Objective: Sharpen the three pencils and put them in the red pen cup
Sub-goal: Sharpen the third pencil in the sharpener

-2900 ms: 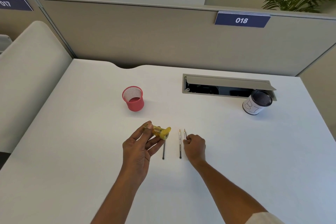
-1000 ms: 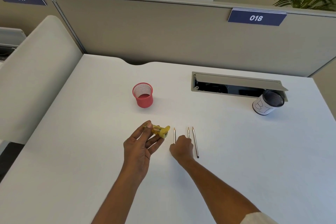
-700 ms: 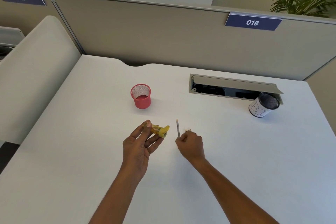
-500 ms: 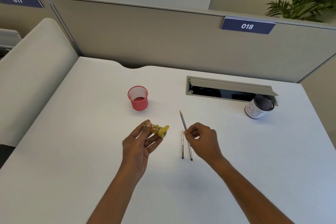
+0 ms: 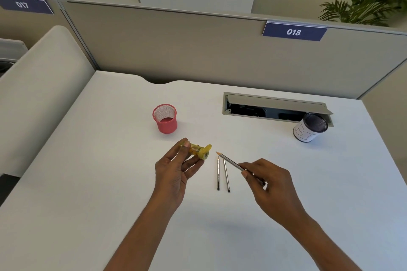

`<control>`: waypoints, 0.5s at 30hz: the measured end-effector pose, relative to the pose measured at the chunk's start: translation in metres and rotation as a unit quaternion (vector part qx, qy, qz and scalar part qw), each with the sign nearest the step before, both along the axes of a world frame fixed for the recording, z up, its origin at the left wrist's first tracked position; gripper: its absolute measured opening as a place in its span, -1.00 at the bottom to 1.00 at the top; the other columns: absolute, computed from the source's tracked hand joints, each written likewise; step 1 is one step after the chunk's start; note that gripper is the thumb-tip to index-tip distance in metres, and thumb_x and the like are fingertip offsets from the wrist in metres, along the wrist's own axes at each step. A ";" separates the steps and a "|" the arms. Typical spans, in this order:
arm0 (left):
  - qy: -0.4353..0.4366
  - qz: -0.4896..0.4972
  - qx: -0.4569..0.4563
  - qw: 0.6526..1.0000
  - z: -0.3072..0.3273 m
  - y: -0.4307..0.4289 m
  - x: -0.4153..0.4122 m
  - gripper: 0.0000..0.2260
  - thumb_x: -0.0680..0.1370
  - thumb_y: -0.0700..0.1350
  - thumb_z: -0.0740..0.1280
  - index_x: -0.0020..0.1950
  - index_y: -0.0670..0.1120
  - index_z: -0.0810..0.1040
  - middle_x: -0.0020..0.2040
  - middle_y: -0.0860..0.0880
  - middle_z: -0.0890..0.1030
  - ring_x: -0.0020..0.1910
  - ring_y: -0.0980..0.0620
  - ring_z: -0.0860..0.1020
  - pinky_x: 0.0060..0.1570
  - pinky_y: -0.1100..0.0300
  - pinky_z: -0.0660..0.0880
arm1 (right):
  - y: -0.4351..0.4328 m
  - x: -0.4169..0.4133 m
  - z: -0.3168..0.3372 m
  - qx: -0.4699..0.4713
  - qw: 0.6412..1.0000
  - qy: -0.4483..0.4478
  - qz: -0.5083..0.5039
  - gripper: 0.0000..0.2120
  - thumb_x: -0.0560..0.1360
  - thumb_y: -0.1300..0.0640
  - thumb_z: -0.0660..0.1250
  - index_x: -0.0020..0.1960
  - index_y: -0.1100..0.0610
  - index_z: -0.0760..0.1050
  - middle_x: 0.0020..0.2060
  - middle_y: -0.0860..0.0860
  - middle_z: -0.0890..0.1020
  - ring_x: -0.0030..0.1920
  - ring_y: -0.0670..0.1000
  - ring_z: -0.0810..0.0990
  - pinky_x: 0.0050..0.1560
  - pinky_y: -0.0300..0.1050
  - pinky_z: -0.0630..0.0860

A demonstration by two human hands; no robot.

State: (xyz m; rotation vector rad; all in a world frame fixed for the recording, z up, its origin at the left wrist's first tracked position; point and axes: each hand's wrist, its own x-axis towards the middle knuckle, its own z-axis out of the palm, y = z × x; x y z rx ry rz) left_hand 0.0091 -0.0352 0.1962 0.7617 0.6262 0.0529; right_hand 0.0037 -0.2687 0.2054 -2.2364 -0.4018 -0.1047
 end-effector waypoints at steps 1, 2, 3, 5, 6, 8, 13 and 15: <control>0.001 -0.001 0.003 1.000 0.000 -0.001 0.000 -0.75 0.56 -0.22 0.43 0.23 -0.23 0.64 0.01 -0.26 0.74 -0.04 -0.26 0.75 -0.06 -0.01 0.71 | 0.000 -0.003 0.002 0.003 1.000 -0.005 0.008 -0.80 0.57 0.23 0.41 0.12 0.01 0.69 -0.26 -0.09 0.57 -0.29 -0.03 0.53 -0.28 -0.18 0.46; 0.003 -0.002 0.006 1.000 0.000 -0.002 0.000 -0.77 0.57 -0.22 0.42 0.22 -0.23 0.64 0.01 -0.26 0.74 -0.03 -0.27 0.75 -0.04 -0.02 0.71 | 0.001 -0.006 0.004 0.006 1.000 -0.009 0.015 -0.79 0.57 0.24 0.41 0.13 0.01 0.69 -0.25 -0.10 0.57 -0.29 -0.04 0.53 -0.29 -0.19 0.46; 0.005 -0.002 0.008 1.000 0.000 -0.002 0.000 -0.77 0.58 -0.22 0.42 0.22 -0.23 0.64 0.01 -0.27 0.74 -0.02 -0.27 0.75 -0.03 -0.02 0.71 | 0.001 -0.009 0.006 0.007 1.000 -0.014 0.020 -0.78 0.57 0.25 0.41 0.14 0.01 0.68 -0.24 -0.10 0.57 -0.29 -0.04 0.53 -0.29 -0.19 0.46; 0.005 -0.006 0.011 1.000 0.000 -0.004 -0.001 -0.77 0.58 -0.22 0.42 0.22 -0.22 0.64 0.02 -0.27 0.74 0.00 -0.28 0.74 -0.02 -0.03 0.71 | 0.002 -0.013 0.009 0.008 0.999 -0.025 0.025 -0.76 0.57 0.26 0.41 0.15 0.01 0.68 -0.23 -0.10 0.58 -0.28 -0.05 0.54 -0.29 -0.18 0.47; 0.004 -0.008 0.013 1.000 0.001 -0.005 -0.002 -0.78 0.58 -0.22 0.42 0.22 -0.22 0.65 0.02 -0.27 0.74 0.00 -0.29 0.74 -0.02 -0.03 0.71 | 0.002 -0.013 0.011 0.007 0.999 -0.030 0.026 -0.76 0.56 0.27 0.41 0.16 0.02 0.68 -0.23 -0.09 0.58 -0.28 -0.05 0.53 -0.29 -0.17 0.47; 0.005 -0.010 0.014 1.000 0.002 -0.008 -0.002 -0.79 0.58 -0.23 0.42 0.21 -0.22 0.65 0.03 -0.27 0.74 0.00 -0.29 0.74 -0.01 -0.03 0.71 | 0.001 -0.014 0.014 0.004 0.999 -0.039 0.028 -0.76 0.56 0.28 0.41 0.16 0.04 0.68 -0.22 -0.08 0.58 -0.28 -0.05 0.53 -0.30 -0.16 0.47; -0.002 -0.011 0.009 1.000 0.006 -0.013 -0.005 -0.81 0.58 -0.23 0.42 0.18 -0.21 0.66 0.01 -0.27 0.74 -0.02 -0.29 0.74 -0.06 -0.02 0.71 | 0.000 -0.013 0.020 -0.025 0.997 -0.056 0.042 -0.77 0.57 0.27 0.40 0.17 0.07 0.68 -0.20 -0.11 0.57 -0.28 -0.07 0.52 -0.30 -0.18 0.47; -0.004 -0.012 0.009 1.000 0.007 -0.015 -0.006 -0.80 0.58 -0.22 0.42 0.19 -0.22 0.65 0.02 -0.27 0.73 -0.01 -0.30 0.74 -0.06 -0.02 0.70 | 0.000 -0.012 0.022 -0.047 0.996 -0.060 0.051 -0.77 0.57 0.26 0.40 0.18 0.07 0.67 -0.18 -0.12 0.56 -0.27 -0.06 0.53 -0.30 -0.15 0.49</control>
